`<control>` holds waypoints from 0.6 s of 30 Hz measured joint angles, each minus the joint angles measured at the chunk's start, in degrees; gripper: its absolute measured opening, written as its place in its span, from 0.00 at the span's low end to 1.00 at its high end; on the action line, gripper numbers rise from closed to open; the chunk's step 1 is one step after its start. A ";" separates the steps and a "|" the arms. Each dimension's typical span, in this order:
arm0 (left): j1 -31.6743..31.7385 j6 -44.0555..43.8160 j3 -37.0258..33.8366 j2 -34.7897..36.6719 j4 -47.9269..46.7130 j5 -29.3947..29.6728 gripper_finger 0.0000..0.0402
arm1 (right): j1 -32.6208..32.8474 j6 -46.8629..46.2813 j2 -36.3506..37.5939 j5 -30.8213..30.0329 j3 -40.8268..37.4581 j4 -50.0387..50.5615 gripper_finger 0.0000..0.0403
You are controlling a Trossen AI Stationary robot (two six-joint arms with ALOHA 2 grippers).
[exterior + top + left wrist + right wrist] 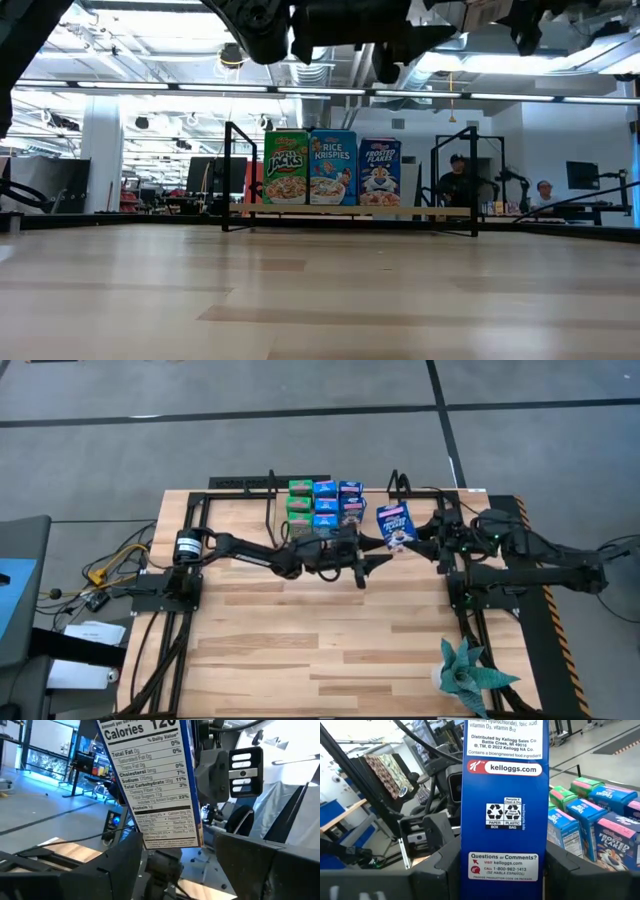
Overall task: Stack cereal on shelf
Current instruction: Put the blue cereal box on the shelf aligned with the other blue cereal box
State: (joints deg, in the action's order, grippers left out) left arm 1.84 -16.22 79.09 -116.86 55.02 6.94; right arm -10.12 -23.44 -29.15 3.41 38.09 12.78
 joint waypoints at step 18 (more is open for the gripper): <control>1.32 -7.50 0.04 -0.04 2.74 -3.93 0.66 | 3.74 2.51 -0.15 0.75 0.00 -0.16 0.50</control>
State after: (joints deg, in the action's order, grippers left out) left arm 3.16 -23.73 79.13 -116.90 57.76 3.01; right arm -6.38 -20.93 -29.30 4.15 38.09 12.61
